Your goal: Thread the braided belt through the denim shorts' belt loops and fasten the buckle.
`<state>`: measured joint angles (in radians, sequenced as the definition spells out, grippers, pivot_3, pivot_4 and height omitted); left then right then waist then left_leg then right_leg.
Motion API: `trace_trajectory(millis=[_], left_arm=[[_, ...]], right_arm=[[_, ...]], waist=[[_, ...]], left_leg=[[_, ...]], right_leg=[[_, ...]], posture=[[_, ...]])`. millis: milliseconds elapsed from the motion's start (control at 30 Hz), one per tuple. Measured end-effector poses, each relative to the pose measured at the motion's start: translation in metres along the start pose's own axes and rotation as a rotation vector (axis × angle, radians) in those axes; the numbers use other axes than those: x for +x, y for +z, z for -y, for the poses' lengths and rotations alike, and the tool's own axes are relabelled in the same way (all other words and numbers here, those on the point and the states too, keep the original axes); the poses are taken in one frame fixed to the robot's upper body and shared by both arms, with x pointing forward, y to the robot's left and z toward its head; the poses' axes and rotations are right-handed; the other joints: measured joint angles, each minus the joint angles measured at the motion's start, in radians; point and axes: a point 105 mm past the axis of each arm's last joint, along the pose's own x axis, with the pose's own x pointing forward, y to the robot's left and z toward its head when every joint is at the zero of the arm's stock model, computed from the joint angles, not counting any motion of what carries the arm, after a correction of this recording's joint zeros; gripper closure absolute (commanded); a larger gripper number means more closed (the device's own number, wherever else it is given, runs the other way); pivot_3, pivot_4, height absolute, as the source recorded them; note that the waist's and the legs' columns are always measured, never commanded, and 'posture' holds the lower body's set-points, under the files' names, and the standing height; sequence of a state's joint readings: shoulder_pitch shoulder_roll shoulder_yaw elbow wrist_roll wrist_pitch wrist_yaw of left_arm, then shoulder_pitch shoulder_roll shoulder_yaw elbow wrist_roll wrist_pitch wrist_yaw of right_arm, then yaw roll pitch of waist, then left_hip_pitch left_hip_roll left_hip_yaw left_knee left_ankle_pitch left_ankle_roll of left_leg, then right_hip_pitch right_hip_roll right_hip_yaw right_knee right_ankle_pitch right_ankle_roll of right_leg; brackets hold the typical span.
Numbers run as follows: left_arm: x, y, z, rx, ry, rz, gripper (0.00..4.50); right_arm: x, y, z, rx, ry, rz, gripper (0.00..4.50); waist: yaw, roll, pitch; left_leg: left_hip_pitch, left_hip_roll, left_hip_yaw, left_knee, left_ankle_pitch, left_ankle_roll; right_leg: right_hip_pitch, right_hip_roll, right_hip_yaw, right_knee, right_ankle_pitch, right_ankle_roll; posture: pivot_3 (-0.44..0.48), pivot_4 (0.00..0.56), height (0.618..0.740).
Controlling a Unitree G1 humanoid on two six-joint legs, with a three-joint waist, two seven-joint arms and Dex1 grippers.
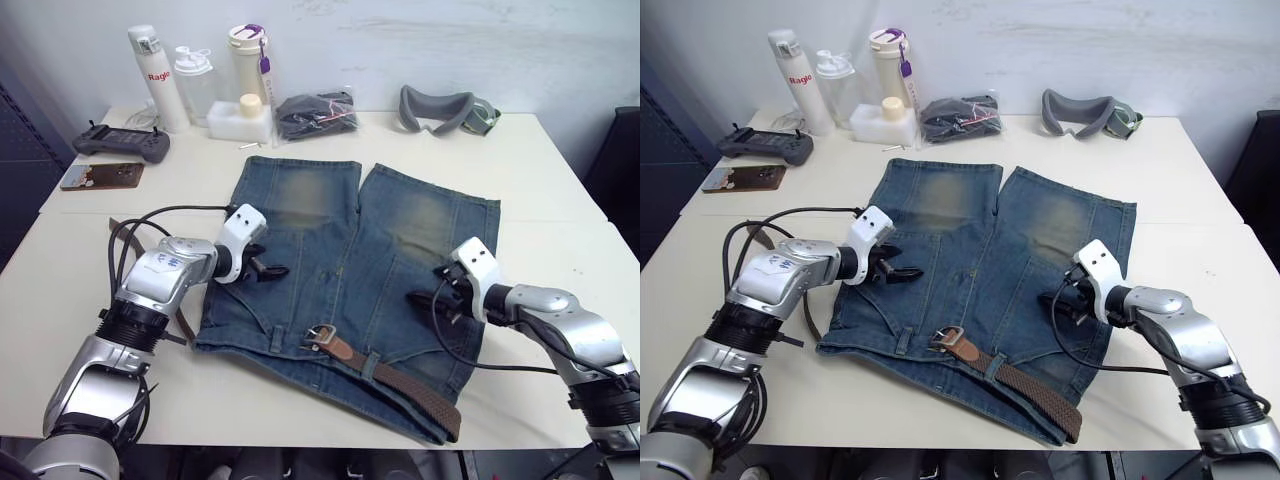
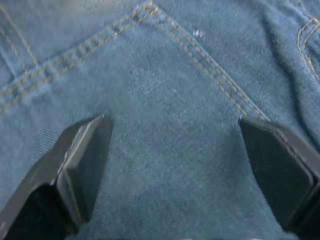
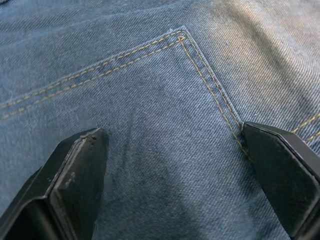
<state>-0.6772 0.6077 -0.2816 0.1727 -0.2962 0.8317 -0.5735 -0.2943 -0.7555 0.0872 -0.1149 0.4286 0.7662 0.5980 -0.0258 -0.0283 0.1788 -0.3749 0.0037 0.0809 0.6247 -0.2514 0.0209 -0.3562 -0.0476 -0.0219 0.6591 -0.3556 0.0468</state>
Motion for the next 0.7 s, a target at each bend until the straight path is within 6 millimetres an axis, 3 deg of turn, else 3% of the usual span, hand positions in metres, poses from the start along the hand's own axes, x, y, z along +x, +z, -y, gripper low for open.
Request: trace_trajectory(millis=[33, 100, 167, 233, 300, 400, 633, 700], left_arm=[[0.0, -0.005, 0.002, -0.008, 0.003, -0.006, 1.3], [0.0, -0.009, 0.007, -0.022, -0.001, -0.015, 2.13], [-0.001, -0.013, 0.01, -0.035, 0.001, -0.017, 2.99], [-0.002, -0.017, 0.012, -0.053, 0.013, -0.026, 3.88], [-0.004, -0.019, 0.015, -0.075, 0.013, -0.024, 4.5], [-0.006, -0.02, 0.022, -0.122, 0.0, -0.014, 4.5], [-0.007, -0.008, 0.05, -0.362, -0.162, 0.062, 4.5], [-0.001, 0.002, 0.039, -0.36, -0.079, 0.101, 4.5]], right_arm=[[-0.001, -0.004, -0.003, 0.022, -0.001, -0.026, 0.0], [-0.003, -0.011, -0.008, 0.04, -0.001, -0.063, 0.5], [-0.004, -0.016, -0.011, 0.052, -0.005, -0.085, 1.19], [-0.004, -0.018, -0.016, 0.063, 0.001, -0.096, 2.17], [-0.003, -0.017, -0.02, 0.078, 0.009, -0.089, 3.0], [-0.003, -0.013, -0.026, 0.066, 0.03, -0.065, 4.32], [0.002, 0.017, -0.023, -0.166, 0.071, 0.01, 4.42], [0.011, 0.042, -0.006, -0.301, 0.022, 0.04, 4.42]], waist=[[0.0, -0.002, -0.01], [0.001, -0.007, -0.024], [0.003, -0.012, -0.034], [0.004, -0.013, -0.044], [0.003, -0.012, -0.049], [0.001, -0.009, -0.05], [-0.002, 0.001, -0.027], [0.0, 0.005, -0.013]], left_leg=[[0.001, 0.0, 0.0, -0.001, -0.001, -0.001], [0.004, 0.001, 0.0, -0.005, -0.003, -0.002], [0.006, 0.001, -0.001, -0.006, -0.006, -0.002], [0.006, 0.001, -0.001, -0.008, -0.008, -0.002], [0.006, 0.001, -0.001, -0.009, -0.01, -0.001], [0.005, 0.001, -0.001, -0.011, -0.012, -0.001], [-0.002, -0.001, -0.001, -0.01, -0.009, 0.003], [-0.003, -0.002, 0.0, -0.01, -0.006, 0.003]], right_leg=[[0.001, 0.0, 0.0, -0.001, -0.001, -0.001], [0.003, 0.0, 0.0, -0.003, -0.003, -0.002], [0.005, 0.0, -0.001, -0.005, -0.006, -0.003], [0.005, 0.0, -0.001, -0.007, -0.007, -0.003], [0.006, 0.0, -0.001, -0.009, -0.009, -0.002], [0.006, 0.0, -0.001, -0.013, -0.01, -0.002], [-0.001, 0.0, -0.001, -0.013, -0.009, 0.002], [-0.003, 0.0, -0.001, -0.011, -0.008, 0.003]], posture=[[0.0, 0.15, 0.738], [0.0, 0.15, 0.738], [0.0, 0.15, 0.738], [0.0, 0.15, 0.738], [0.0, 0.15, 0.738], [0.0, 0.15, 0.738], [0.0, 0.15, 0.738], [0.0, 0.15, 0.738]])
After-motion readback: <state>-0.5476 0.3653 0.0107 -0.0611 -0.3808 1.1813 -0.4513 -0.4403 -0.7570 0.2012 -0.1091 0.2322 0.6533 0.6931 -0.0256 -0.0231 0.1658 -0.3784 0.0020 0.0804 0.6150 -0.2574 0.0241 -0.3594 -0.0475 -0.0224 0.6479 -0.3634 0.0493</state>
